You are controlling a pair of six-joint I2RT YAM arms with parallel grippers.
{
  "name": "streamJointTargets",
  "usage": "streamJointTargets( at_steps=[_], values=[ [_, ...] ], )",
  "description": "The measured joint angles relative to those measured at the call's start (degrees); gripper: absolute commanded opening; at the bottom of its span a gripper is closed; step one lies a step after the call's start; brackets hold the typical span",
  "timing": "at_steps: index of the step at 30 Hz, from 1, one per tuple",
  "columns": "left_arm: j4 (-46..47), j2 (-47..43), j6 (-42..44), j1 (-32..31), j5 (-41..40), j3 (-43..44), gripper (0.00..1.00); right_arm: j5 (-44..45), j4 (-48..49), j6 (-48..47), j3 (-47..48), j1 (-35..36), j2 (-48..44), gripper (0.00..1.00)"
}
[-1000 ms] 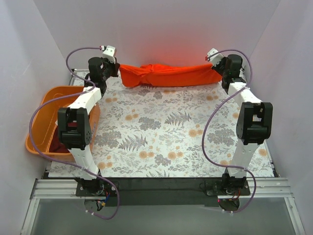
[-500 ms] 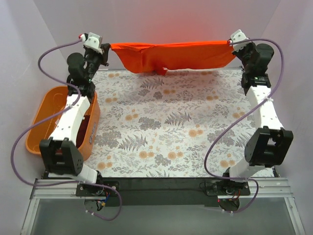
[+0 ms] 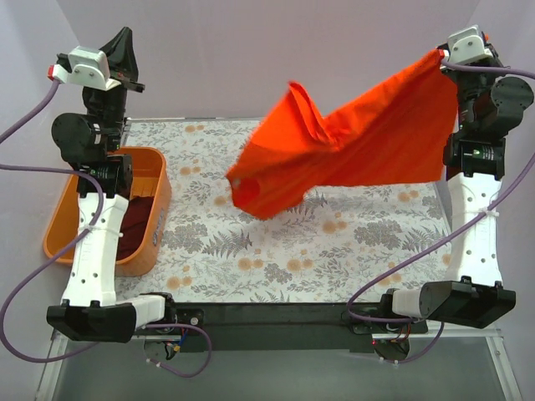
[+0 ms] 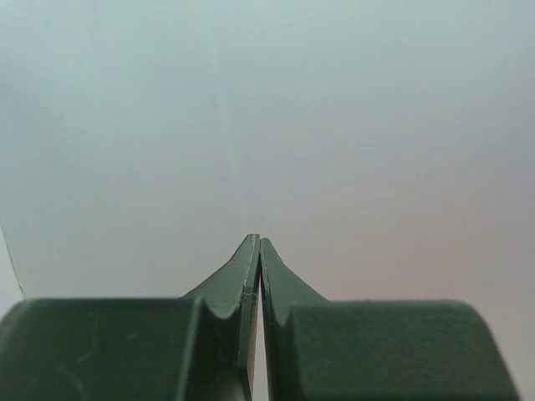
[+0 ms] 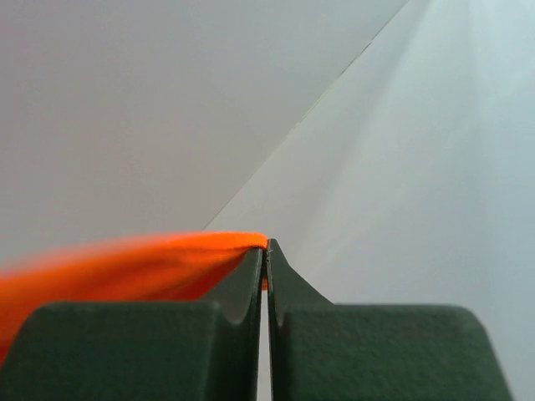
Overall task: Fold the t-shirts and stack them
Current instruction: Flatten the tshirt out
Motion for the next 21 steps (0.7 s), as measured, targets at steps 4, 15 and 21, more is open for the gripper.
streamJointTargets(
  at_steps=[4,15,21],
  values=[
    [0.8,2.4,0.2,0.2,-0.9,2.4,0.00,0.2,0.3,0.0,1.8,-0.2,1.2,0.01],
    [-12.1,8.0,-5.1,-6.6,21.7,-13.9,0.33,-3.9,-2.4,-5.6,-23.0,-0.4,-4.1,0.01],
    [-17.5,10.8,-8.4,-22.3,24.9,-27.5,0.51,-5.5,-7.2,-7.1,-29.9,-0.7,-7.7,0.01]
  ],
)
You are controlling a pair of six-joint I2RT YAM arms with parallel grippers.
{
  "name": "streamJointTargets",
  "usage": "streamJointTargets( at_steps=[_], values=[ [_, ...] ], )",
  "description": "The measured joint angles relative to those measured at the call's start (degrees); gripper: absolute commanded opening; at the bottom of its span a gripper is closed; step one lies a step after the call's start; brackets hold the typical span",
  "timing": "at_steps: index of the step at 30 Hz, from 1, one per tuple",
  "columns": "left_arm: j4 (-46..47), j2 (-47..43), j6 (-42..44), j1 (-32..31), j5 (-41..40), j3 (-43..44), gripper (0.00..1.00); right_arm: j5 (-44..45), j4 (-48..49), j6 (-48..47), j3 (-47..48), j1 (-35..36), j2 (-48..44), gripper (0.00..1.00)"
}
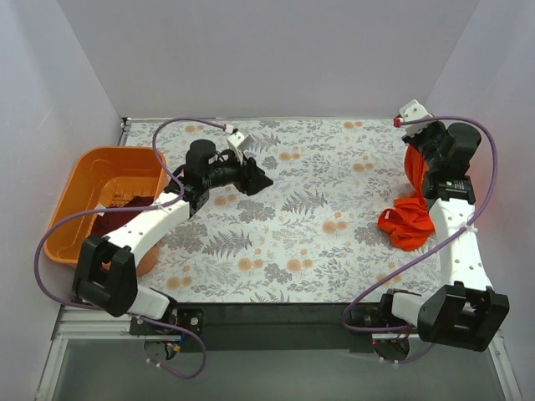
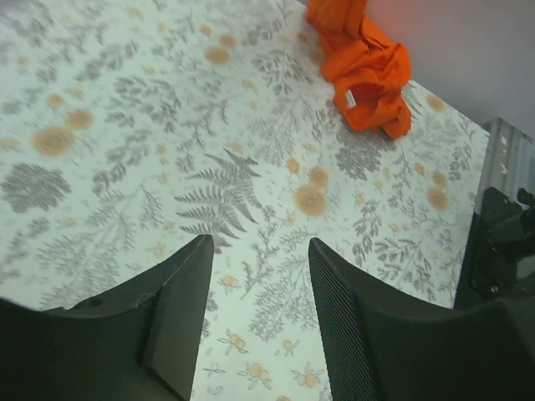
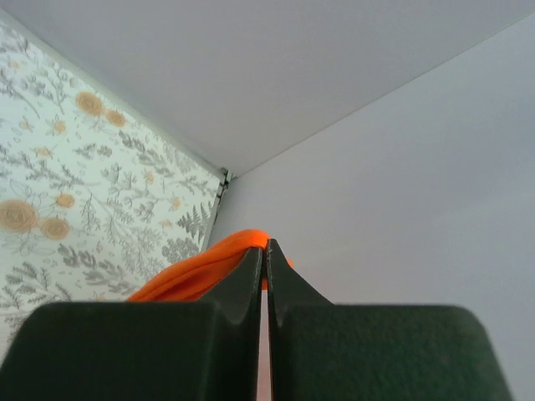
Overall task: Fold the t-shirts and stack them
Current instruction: Flatten the tshirt out
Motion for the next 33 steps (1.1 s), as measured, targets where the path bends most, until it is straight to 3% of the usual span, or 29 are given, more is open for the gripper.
streamJointTargets(
  at_steps=[6,12,17,23,33],
  values=[
    [-0.2,1.9,-5.1,-2.8,-0.9,-3.7,0.56,-3.6,-4.2,5.0,12.3,1.9,0.8,0.01],
    [3.9,11.0,-7.8,-15.4,-3.7,-0.2,0.61,-2.2,-1.1,6.4,17.7,2.7,0.5,0.01],
    [6.7,28.4,-8.6,-25.8,-7.5,10.5,0.64,1.4,-0.9,5.6,13.6,2.7,0.6,0.01],
    [10.6,46.3,-6.4,-33.6,-11.8,27.3,0.67,4.7,-1.3,3.5,10.5,2.7,1.1,0.01],
    [15.4,60.9,-1.7,-38.1,-13.4,41.6,0.70,8.0,-0.9,2.0,10.2,2.7,1.9,0.01]
  ],
)
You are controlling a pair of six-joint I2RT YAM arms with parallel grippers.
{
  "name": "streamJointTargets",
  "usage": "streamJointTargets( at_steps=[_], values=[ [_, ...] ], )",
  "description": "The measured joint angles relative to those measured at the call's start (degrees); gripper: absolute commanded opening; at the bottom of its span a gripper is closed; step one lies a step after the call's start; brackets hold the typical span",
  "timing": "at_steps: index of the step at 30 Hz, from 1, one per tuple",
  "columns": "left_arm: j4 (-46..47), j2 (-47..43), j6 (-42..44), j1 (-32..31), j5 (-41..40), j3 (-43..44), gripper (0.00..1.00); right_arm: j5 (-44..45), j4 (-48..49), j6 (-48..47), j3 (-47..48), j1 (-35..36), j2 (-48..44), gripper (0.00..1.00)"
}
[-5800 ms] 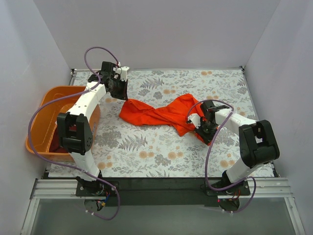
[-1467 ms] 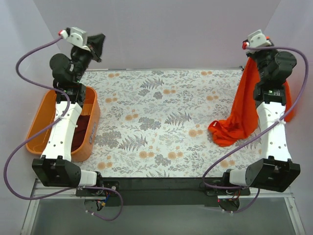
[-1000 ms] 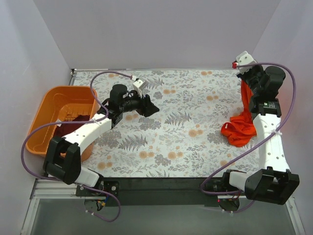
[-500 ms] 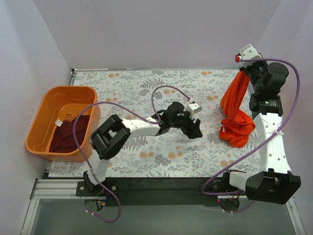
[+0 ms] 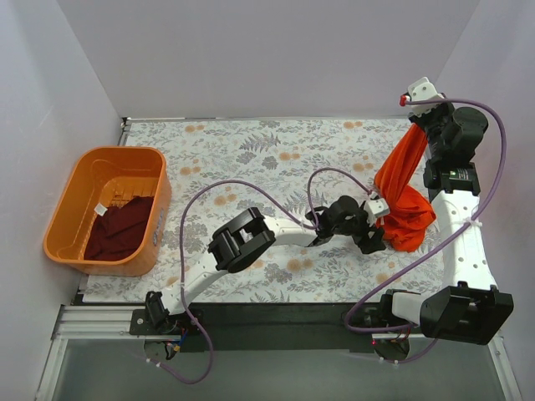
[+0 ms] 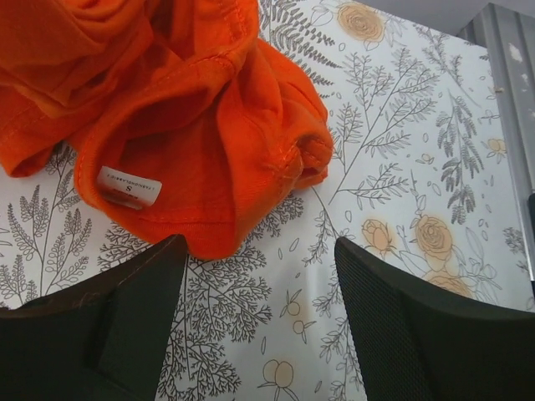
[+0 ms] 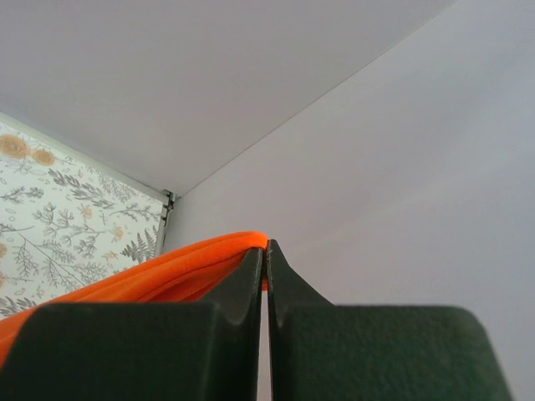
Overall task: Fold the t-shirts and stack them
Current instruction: Flatten the tshirt out
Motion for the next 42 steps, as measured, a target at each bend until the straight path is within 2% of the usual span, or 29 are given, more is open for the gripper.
streamJointTargets(
  at_steps=[2,5,6,7,8,9,12,15,17,23,27,30,35,42],
  values=[
    [0.5,1.4,0.8,-0.3,-0.4,1.0,0.68,0.5,0.0,-0.3,0.0,-0.1,0.0,0.01],
    [0.8,2.8,2.0,-0.4,-1.1,2.2,0.49,0.8,0.0,-1.0,0.0,-0.4,0.0,0.01],
    [1.2,3.5,2.5,-0.4,-1.4,2.9,0.28,0.9,0.0,-1.2,0.0,-0.5,0.0,0.01],
    [1.5,4.1,2.7,-0.4,-1.6,3.4,0.14,1.0,0.0,-1.4,0.0,-0.6,0.0,0.01],
    [1.8,4.5,3.6,-0.4,-1.9,3.8,0.03,1.2,0.0,-1.5,0.0,-0.8,0.0,0.01],
    [2.1,4.9,4.1,-0.4,-1.9,3.9,0.00,1.3,0.0,-1.7,0.0,-0.9,0.0,0.01],
    [2.6,4.7,5.3,0.0,-1.7,3.2,0.00,1.6,0.1,-2.5,-0.3,-1.2,0.0,0.01],
    [3.9,-1.4,6.3,1.0,-0.9,-6.5,0.00,1.6,-0.1,-2.9,-1.4,-1.6,0.0,0.01],
    [2.0,-8.9,7.1,2.6,0.4,-15.5,0.00,1.6,-0.4,-3.0,-2.4,-1.6,-0.1,0.01],
    [-12.3,-38.1,15.1,14.3,4.7,-37.4,0.00,-1.8,-6.6,-5.5,-7.3,-1.7,-2.6,0.01],
    [-26.3,-57.5,25.7,19.8,5.7,-45.2,0.00,-5.7,-15.1,-10.2,-11.3,-1.6,-5.5,0.01],
    [-36.8,-66.4,32.8,23.4,7.1,-48.9,0.00,-6.5,-19.2,-13.4,-16.0,-1.7,-6.5,0.01],
    [-48.7,-67.1,39.5,33.2,6.3,-50.6,0.00,-5.2,-23.6,-17.8,-22.6,-2.1,-2.1,0.01],
    [-53.8,-59.4,41.2,45.9,2.5,-45.9,0.00,-3.3,-26.7,-21.7,-26.5,-7.6,4.3,0.01]
  ],
)
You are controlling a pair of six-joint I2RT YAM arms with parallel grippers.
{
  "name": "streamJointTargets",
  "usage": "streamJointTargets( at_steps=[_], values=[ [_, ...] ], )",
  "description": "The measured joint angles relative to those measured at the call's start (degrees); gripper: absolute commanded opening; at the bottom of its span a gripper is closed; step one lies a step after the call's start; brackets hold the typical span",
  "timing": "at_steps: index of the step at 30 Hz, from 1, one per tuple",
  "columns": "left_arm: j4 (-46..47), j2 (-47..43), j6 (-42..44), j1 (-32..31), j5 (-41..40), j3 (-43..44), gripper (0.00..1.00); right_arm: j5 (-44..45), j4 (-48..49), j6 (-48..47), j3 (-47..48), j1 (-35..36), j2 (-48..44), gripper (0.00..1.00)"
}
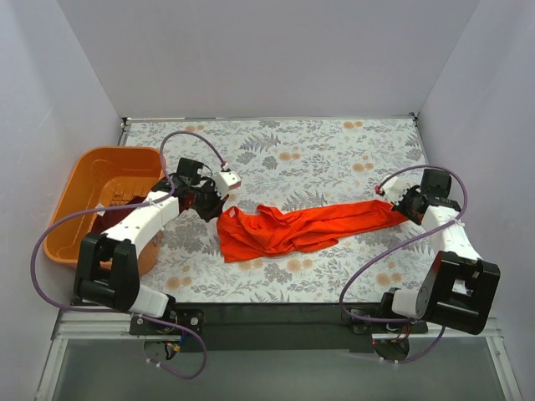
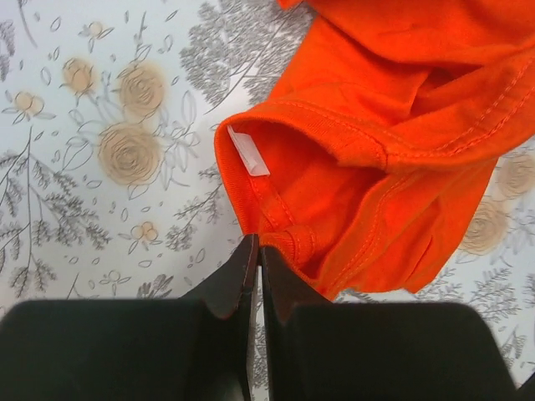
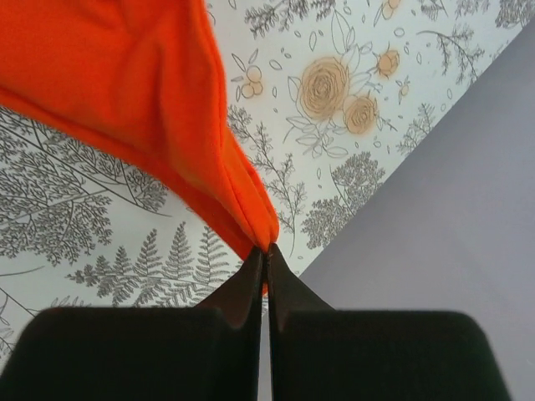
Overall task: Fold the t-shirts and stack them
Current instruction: Flatten the tshirt out
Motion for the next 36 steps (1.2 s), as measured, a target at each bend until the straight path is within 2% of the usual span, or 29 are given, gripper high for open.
streamJointTargets(
  at_steps=[2,5,6,7,9,12,15,18,22,27,36],
  values=[
    [-0.2,1.4,0.1,0.8,-2.2,0.8,0.00,0.2,-0.2,-0.5,0.0,-1.2,-0.1,0.01],
    [-2.5,3.6,1.6,0.8,-3.3,2.0,0.23,-1.2,-2.0,-0.9,0.2,-1.4,-0.2,0.01],
    [-3.5,4.0,2.2,0.8,-3.0,2.2,0.42,-2.0,-3.1,-1.0,0.5,-1.4,-0.3,0.01],
    [-4.4,3.9,3.0,1.0,-2.0,2.2,0.53,-2.8,-4.4,-1.0,1.0,-1.4,-0.5,0.01],
    [-6.0,2.3,3.5,1.3,0.8,2.3,0.62,-4.5,-7.2,-1.2,2.4,-1.3,-1.0,0.01],
    [-6.2,-1.0,1.9,0.8,4.6,3.9,0.63,-6.5,-9.4,-1.4,3.7,-1.3,-2.5,0.01],
    [-3.9,-0.7,-2.5,-2.3,6.6,9.1,0.60,-8.0,-11.3,-1.5,4.1,-1.0,-4.1,0.01],
    [-0.1,2.9,-6.6,-4.7,7.8,12.9,0.59,-8.9,-12.3,-1.2,4.2,-0.9,-4.2,0.01],
    [3.1,12.3,-8.8,-5.4,8.1,16.0,0.61,-9.6,-13.9,-0.4,4.8,-0.9,-3.6,0.01],
    [3.3,20.8,-4.9,-5.2,7.9,16.0,0.64,-10.4,-14.6,0.7,7.4,-0.7,-1.4,0.01],
    [7.7,25.0,6.6,-5.2,11.4,17.6,0.64,-10.7,-15.3,1.2,9.0,-0.6,-0.2,0.01]
  ],
)
